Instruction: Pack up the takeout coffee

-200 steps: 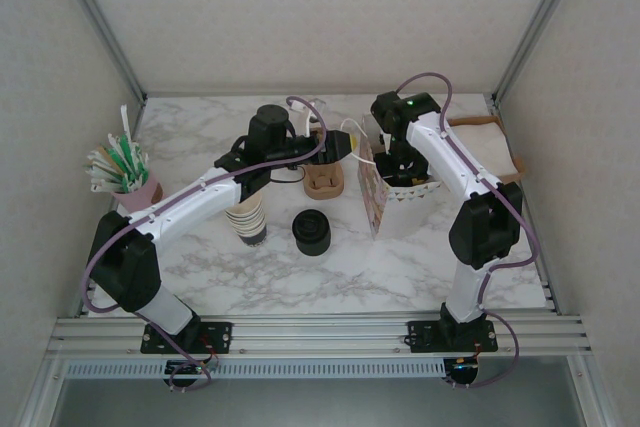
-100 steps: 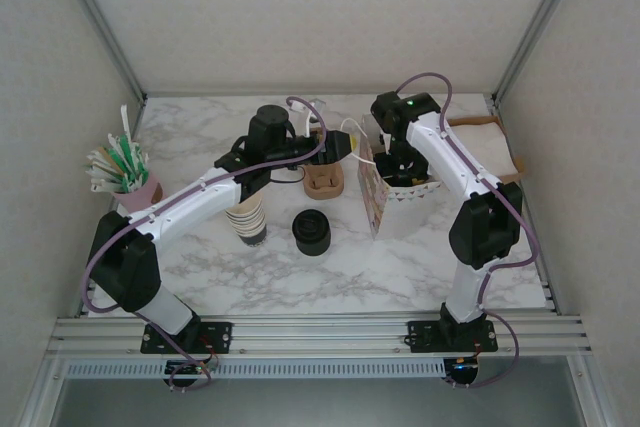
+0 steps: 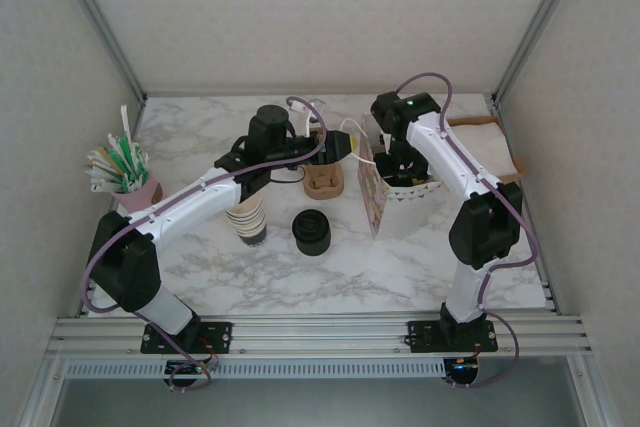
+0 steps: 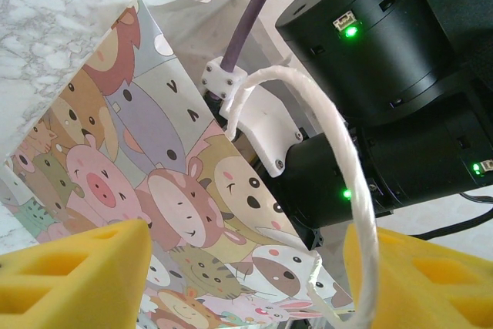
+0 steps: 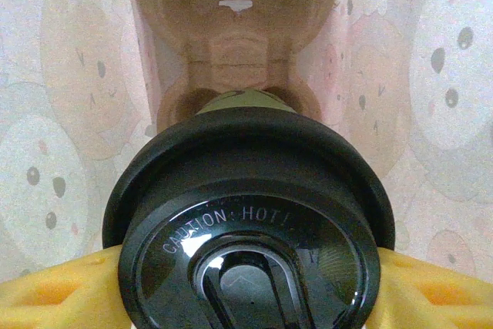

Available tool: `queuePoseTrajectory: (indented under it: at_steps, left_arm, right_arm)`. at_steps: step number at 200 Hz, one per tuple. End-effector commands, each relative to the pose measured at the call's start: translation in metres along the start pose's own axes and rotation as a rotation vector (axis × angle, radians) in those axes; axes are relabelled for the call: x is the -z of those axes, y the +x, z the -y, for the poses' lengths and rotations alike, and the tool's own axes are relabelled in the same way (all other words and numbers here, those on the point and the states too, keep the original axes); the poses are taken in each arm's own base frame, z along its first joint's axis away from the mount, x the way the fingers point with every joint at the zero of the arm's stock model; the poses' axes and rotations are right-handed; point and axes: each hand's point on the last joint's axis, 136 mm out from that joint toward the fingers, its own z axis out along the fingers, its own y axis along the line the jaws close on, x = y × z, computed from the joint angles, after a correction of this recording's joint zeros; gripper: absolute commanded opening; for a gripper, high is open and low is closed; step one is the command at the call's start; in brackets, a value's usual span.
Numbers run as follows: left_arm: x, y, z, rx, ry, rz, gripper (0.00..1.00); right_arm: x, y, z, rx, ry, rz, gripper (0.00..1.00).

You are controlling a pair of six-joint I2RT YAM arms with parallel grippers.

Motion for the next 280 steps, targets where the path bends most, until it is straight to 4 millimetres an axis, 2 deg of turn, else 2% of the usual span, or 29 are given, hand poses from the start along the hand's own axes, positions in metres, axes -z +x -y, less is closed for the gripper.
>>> queuePoseTrajectory:
  at_steps: [1, 280]
  left_arm:
    - [0.0051, -0.0091, 0.0067, -0.015, 0.019, 0.035, 0.67]
    - [0.0046, -0.0086, 0.0055, -0.011, 0.018, 0.035, 0.66]
  right_arm:
    - [-0.0138, 0.0018, -0.0037, 0.007, -0.012, -0.04, 0.69]
    - [-0.0099, 0.0042, -0.0037, 0.012, -0.013, -0.049, 0.69]
